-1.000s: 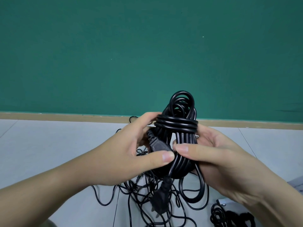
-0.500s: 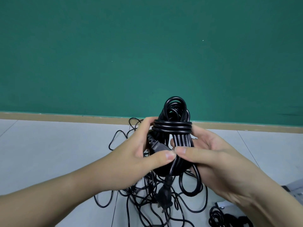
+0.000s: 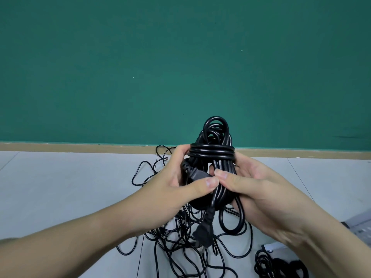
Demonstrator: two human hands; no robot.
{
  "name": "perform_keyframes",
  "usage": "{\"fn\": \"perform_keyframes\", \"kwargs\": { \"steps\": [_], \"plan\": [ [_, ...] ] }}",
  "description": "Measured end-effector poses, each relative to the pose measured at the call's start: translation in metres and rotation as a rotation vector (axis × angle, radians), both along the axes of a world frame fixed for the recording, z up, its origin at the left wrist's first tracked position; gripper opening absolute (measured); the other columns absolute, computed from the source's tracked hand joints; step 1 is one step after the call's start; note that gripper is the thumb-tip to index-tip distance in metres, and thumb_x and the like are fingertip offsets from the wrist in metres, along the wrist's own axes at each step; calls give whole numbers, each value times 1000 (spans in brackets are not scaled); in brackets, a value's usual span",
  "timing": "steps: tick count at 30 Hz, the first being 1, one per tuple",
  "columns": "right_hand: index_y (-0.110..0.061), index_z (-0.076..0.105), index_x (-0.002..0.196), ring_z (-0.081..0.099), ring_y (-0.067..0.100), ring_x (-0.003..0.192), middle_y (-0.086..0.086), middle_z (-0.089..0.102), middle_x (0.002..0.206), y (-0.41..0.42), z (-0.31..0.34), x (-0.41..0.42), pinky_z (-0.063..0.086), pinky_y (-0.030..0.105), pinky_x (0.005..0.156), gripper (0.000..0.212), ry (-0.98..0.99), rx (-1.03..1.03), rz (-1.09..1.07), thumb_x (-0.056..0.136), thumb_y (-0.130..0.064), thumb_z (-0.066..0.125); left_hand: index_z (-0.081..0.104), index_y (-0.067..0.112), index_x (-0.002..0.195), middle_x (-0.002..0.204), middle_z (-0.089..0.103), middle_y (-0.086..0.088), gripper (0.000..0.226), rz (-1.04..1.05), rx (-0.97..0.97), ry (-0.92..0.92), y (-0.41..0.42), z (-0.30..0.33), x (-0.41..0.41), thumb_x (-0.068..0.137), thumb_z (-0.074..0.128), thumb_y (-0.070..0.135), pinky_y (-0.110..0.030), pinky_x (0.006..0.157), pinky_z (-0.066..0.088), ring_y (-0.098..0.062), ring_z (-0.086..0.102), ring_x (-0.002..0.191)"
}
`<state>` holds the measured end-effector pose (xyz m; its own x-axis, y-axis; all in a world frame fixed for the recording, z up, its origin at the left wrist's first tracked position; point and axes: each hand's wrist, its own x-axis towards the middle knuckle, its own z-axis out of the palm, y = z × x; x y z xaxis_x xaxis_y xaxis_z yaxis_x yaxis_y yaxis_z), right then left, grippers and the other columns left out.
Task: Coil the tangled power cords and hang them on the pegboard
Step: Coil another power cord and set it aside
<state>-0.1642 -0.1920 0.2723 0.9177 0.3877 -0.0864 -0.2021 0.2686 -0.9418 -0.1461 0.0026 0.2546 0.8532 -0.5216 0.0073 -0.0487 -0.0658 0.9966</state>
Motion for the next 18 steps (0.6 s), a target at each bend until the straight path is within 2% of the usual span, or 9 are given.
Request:
{"fn": "perform_keyframes", "kwargs": {
  "steps": [3,5,8,10,12,16,18],
  "plan": [
    [-4,63,132,65,37,122,23,68,129,-5,4,4,58,38,96,45,26,3,-41,87,-6,65,41,28,143,134,66,7,54,-16,40,-23,-5,4,4,97,68,31,-43,115,43,-11,58,131],
    [-2,63,132,69,36,113,25,68,126,-7,8,4,58,36,91,44,33,19,-26,88,-5,65,39,31,145,135,63,15,53,-42,78,-58,-5,10,5,98,62,37,-37,114,42,-5,55,132],
    [-1,61,132,68,39,106,30,67,124,-8,6,4,59,45,94,45,40,-5,-33,87,-3,66,32,42,148,140,53,33,51,-165,189,-105,4,19,4,101,51,42,-25,114,36,10,44,136],
    [-1,60,132,66,48,110,33,65,127,-6,0,3,55,54,100,47,45,-28,-54,86,-3,67,29,49,148,146,45,39,53,-223,262,-142,9,22,6,100,51,41,-21,118,31,15,35,140],
    [-2,58,134,63,53,116,32,65,127,-5,-4,1,54,56,101,48,50,-22,-62,87,-3,66,31,47,148,147,47,36,53,-212,272,-166,10,20,6,100,54,40,-26,118,32,11,38,141],
    [-2,59,135,68,40,107,30,66,127,-6,-2,1,56,51,101,47,83,24,-44,88,-5,65,38,34,149,145,56,21,55,-101,181,-119,4,8,8,99,61,37,-38,119,35,-1,47,139],
    [-1,60,134,68,37,106,30,66,127,-6,1,2,57,48,99,46,84,40,-45,88,-6,65,40,32,148,143,57,19,55,-51,149,-124,2,2,8,98,63,36,-40,118,37,-3,49,139]
  ]
}}
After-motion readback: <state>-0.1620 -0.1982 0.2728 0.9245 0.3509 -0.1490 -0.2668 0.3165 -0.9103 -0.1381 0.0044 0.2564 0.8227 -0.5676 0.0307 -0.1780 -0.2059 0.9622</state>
